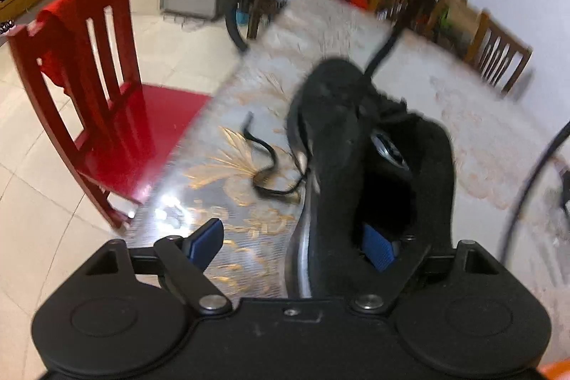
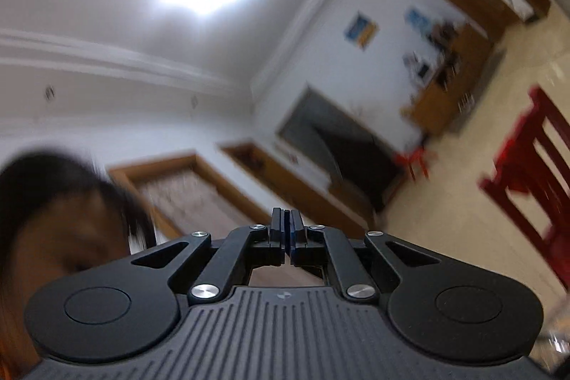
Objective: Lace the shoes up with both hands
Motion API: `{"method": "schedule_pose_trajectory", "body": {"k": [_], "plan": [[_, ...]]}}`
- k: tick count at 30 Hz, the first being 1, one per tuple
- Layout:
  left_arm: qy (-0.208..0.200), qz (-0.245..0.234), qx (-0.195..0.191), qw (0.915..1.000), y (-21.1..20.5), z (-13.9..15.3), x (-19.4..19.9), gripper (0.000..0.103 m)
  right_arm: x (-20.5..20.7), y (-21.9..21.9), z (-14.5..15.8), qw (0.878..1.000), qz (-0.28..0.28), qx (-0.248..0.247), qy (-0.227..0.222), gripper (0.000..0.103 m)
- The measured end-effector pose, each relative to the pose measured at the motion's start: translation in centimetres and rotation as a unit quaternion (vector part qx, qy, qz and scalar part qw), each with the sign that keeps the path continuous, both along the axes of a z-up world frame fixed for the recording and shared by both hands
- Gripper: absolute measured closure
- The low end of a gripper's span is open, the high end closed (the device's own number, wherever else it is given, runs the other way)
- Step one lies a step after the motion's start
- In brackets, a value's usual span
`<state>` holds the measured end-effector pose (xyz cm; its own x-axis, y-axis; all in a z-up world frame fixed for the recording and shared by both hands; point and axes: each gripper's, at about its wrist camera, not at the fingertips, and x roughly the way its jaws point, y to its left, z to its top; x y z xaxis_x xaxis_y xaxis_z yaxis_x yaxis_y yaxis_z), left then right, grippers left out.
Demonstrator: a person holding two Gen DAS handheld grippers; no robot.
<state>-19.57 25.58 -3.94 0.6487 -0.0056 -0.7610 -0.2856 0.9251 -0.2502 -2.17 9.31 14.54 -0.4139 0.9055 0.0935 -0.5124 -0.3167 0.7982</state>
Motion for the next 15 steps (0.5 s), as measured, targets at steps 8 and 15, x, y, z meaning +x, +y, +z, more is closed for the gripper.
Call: {"method": "schedule_pose_trajectory", "body": {"k": [8,15], "plan": [[-0.056,0.03,0.003,0.998,3.5,3.3,-5.8,0.021,-8.6,0.0,-7.8,0.867,0.051,-0.326,-0.374,0.058],[-0.045,0.074,0.025,0.9959,5.7,2.5,-5.3,0.021,-1.8,7.4,-10.8,0.882,-0.056,-0.384,-0.268,0.06]]}}
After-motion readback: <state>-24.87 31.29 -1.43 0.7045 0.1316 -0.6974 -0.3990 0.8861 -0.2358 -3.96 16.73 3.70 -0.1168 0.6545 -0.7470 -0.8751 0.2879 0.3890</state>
